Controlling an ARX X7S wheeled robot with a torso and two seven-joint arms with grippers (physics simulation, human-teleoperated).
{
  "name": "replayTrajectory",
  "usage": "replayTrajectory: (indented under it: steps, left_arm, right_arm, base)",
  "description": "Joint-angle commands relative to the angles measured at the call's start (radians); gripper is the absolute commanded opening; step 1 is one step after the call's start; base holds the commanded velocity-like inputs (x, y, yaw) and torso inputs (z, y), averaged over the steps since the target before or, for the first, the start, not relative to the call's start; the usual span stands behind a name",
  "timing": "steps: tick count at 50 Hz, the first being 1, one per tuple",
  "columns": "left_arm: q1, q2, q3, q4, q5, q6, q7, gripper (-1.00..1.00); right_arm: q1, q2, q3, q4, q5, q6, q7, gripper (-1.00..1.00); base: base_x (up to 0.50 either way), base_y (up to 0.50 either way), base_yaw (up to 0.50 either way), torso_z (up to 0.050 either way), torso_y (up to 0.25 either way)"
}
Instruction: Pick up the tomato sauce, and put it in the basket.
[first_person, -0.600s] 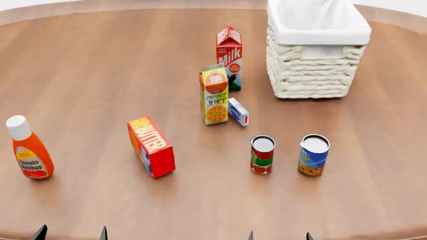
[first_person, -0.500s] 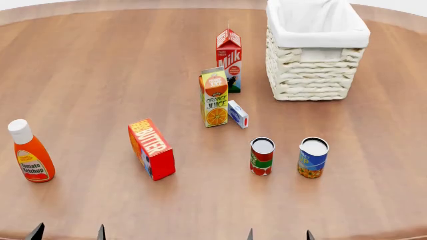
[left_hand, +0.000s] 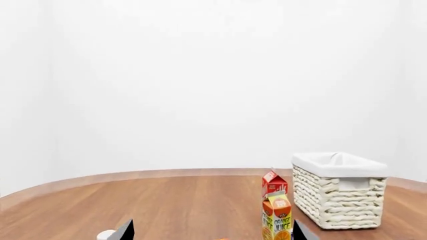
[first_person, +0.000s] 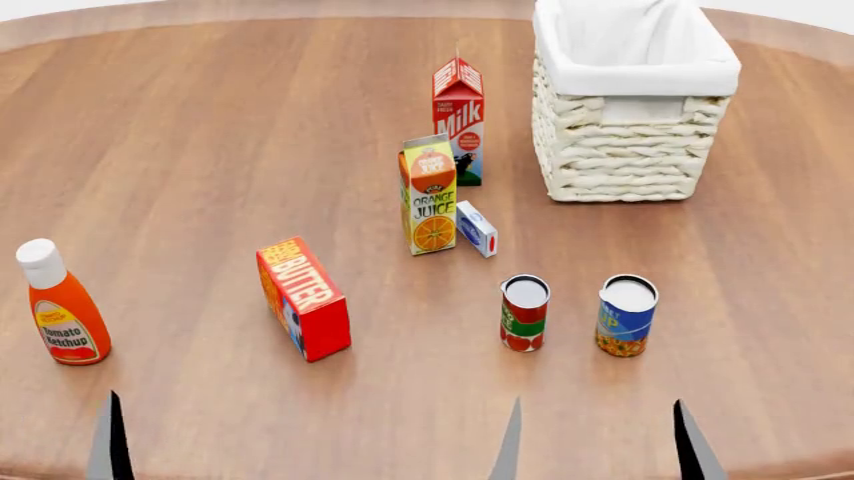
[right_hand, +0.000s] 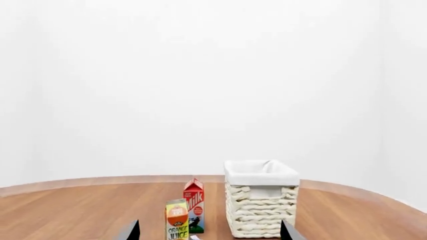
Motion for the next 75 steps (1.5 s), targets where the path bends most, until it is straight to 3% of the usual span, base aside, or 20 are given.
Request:
replayTrajectory:
  steps: [1,32,34,55,56,75]
  left_arm:
    - [0.058,-0.027,0.004,0.22,-0.014,-0.058,-0.029,1.0]
    - [0.061,-0.066,0.046,0.205,-0.009,-0.04,-0.077,1.0]
    - [0.06,-0.068,0.046,0.204,-0.01,-0.042,-0.08,1.0]
    - [0.056,-0.088,0.062,0.196,-0.012,-0.039,-0.105,1.0]
    - [0.055,-0.089,0.064,0.195,-0.013,-0.039,-0.105,1.0]
    - [0.046,-0.104,0.067,0.173,-0.02,-0.03,-0.125,1.0]
  right_arm:
    - [-0.059,0.025,-0.007,-0.24,0.026,0.068,0.029,1.0]
    - [-0.035,0.075,-0.047,-0.256,0.046,0.108,0.074,1.0]
    - [-0.053,0.077,-0.053,-0.215,0.037,0.052,0.072,1.0]
    - [-0.05,0.098,-0.07,-0.206,0.046,0.05,0.094,1.0]
    - [-0.029,0.099,-0.068,-0.24,0.055,0.105,0.099,1.0]
    - [-0.076,0.13,-0.042,-0.248,0.099,0.026,0.107,1.0]
  base:
    - [0.0,0.0,0.0,0.0,0.0]
    - [0.46,0.0,0.0,0.0,0.0]
    - [0.5,0.0,0.0,0.0,0.0]
    - [0.5,0.0,0.0,0.0,0.001]
    - [0.5,0.0,0.0,0.0,0.0]
    - [0.34,0.0,0.0,0.0,0.001]
